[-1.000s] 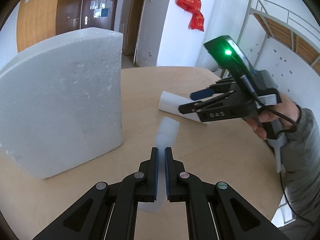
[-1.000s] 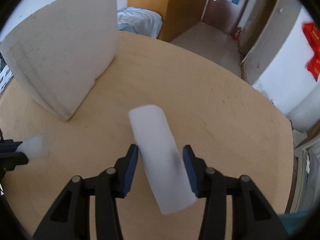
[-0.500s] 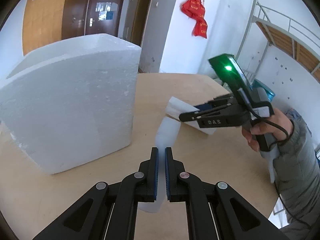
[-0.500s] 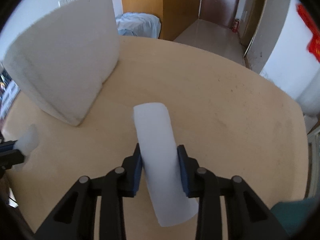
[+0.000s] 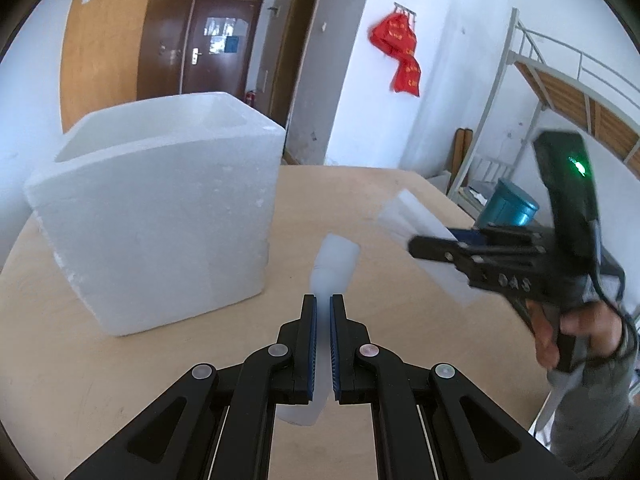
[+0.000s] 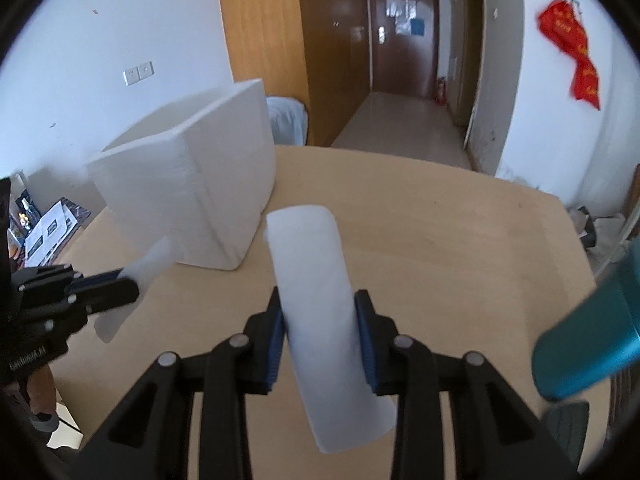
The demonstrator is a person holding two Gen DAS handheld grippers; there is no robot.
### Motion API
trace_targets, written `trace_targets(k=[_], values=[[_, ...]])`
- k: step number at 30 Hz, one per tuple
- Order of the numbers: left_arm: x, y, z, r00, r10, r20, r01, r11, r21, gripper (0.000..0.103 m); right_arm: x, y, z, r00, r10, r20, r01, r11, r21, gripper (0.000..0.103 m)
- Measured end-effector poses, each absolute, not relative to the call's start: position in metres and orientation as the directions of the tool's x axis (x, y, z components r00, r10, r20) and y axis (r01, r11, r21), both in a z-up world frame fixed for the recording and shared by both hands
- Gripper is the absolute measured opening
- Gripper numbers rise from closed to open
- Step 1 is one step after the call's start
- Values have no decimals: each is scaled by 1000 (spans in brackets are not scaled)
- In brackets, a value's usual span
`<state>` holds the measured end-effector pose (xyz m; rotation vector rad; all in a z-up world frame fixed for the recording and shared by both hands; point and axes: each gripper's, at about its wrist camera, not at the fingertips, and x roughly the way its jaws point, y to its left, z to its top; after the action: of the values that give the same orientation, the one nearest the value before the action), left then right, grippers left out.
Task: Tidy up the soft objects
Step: 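Lift the foam strip with the left tool while the right tool grips the white foam block, then carry the foam strip and foam block up over the white foam box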
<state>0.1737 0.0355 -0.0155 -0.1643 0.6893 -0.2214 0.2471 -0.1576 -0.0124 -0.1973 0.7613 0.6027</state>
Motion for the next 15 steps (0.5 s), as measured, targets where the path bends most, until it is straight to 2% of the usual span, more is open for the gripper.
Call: trace_targets(k=[15], values=[[115, 35, 17, 830, -190, -524, 92, 974, -209, 6, 179, -151, -6, 647, 479, -593, -570, 820, 41, 38]])
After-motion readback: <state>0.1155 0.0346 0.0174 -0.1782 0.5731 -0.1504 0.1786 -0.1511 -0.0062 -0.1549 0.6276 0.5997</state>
